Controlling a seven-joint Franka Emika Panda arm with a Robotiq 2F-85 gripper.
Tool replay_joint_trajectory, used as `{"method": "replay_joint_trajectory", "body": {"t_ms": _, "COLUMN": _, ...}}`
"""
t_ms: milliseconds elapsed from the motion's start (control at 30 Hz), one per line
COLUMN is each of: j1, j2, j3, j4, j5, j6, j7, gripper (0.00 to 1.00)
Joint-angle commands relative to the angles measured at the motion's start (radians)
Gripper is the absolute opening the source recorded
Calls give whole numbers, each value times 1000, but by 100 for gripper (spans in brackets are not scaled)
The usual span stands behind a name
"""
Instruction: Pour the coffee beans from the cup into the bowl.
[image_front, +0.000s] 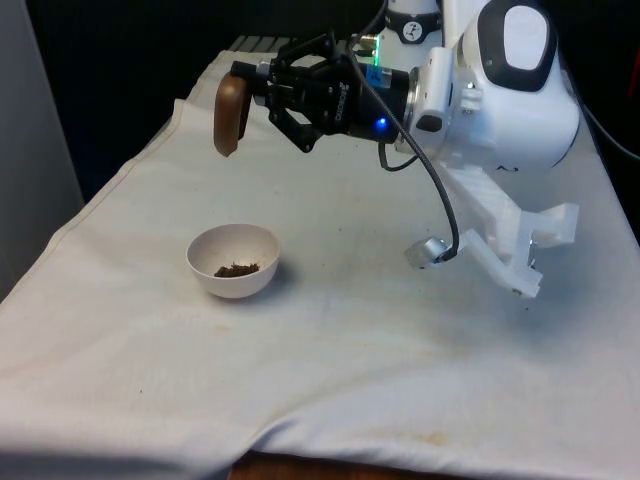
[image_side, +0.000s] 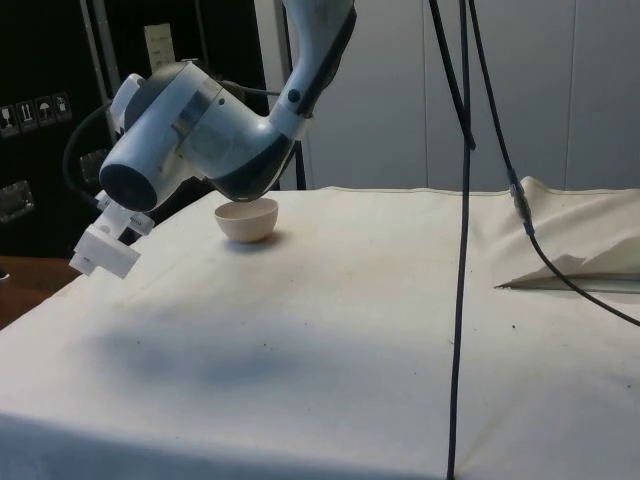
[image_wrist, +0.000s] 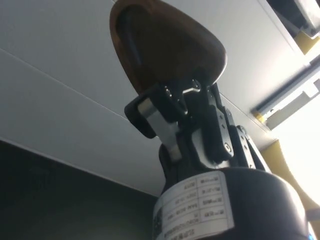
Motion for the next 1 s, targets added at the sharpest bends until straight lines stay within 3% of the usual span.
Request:
{"method": "replay_joint_trajectory", "body": {"t_ms": 0, "j1": 0, "j2": 2, "j3": 0, "j4": 4, "j5": 0, "j6": -1, "j7": -1, "gripper": 0}}
{"method": "replay_joint_trajectory", "body": {"t_ms": 500, "j1": -1, "j2": 0, "j3": 2, "j4": -1, "j5": 0, "j6": -3, "j7": 15, "gripper": 0}}
{"method": "replay_joint_trajectory", "body": {"t_ms": 967, "j1": -3, "j2": -40, "j3": 57, "j4": -21, "j5": 43, "j6": -27, "j7": 35, "gripper": 0}}
